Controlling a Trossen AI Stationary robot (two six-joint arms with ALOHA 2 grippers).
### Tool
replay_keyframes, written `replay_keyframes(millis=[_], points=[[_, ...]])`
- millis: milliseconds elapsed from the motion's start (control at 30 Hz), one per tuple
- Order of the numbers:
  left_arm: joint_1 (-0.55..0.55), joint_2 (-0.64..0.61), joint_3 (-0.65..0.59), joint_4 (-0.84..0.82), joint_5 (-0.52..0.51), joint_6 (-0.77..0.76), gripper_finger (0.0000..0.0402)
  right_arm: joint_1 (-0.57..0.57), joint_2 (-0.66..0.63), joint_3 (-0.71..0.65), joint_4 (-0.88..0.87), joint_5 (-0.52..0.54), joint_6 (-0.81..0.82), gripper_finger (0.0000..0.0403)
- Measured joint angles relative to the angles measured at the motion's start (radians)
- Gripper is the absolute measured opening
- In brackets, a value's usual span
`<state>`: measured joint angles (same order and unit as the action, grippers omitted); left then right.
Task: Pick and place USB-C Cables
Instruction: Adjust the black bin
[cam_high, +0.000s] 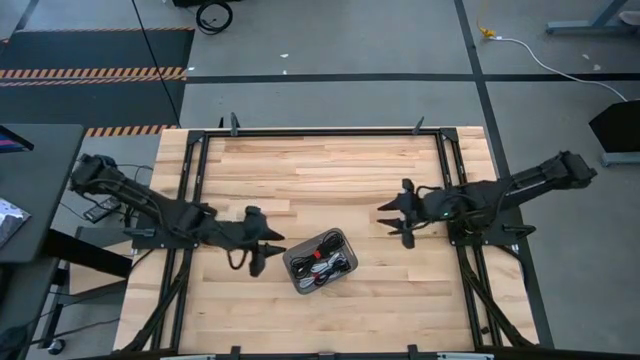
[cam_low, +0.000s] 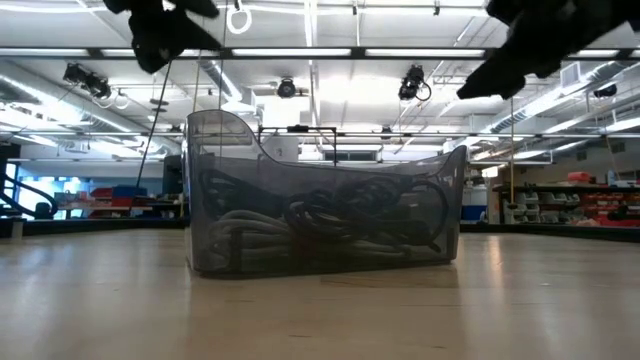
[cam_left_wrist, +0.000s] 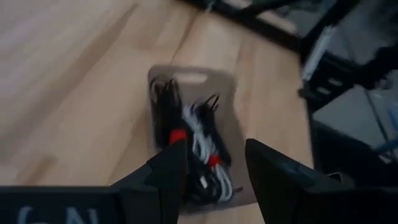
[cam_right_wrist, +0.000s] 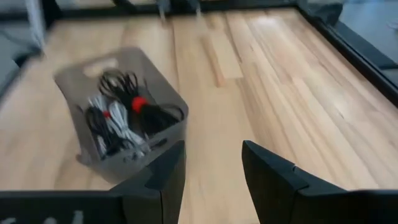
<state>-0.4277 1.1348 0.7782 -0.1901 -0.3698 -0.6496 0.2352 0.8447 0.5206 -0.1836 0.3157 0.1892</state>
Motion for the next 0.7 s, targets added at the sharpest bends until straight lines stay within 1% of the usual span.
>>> replay_keyframes(millis=[67, 167, 233, 333, 467, 600, 700], points=[[-0.012, 0.056, 0.037, -0.06, -0.001, -0.046, 0.0171, 0.027, 0.089, 0.08, -0.071, 0.04, -0.008, 0.0164], [-0.023, 0.137, 0.097, -0.122, 0.0, -0.058, 0.0171, 0.07, 0.221, 0.197, -0.197, 0.108, -0.034, 0.0161], [-0.017, 0.183, 0.141, -0.177, -0.006, -0.072, 0.0171, 0.089, 0.291, 0.258, -0.225, 0.118, -0.066, 0.016], [0.007, 0.256, 0.202, -0.239, -0.011, -0.055, 0.0171, 0.107, 0.361, 0.311, -0.234, 0.117, -0.112, 0.0159], [0.044, 0.342, 0.294, -0.311, -0.009, -0.013, 0.0171, 0.116, 0.385, 0.323, -0.24, 0.118, -0.128, 0.0159], [0.092, 0.419, 0.373, -0.399, 0.002, 0.033, 0.0171, 0.118, 0.359, 0.324, -0.267, 0.118, -0.108, 0.0159], [0.132, 0.462, 0.417, -0.424, 0.039, 0.075, 0.0171, 0.127, 0.327, 0.324, -0.298, 0.118, -0.09, 0.0159]])
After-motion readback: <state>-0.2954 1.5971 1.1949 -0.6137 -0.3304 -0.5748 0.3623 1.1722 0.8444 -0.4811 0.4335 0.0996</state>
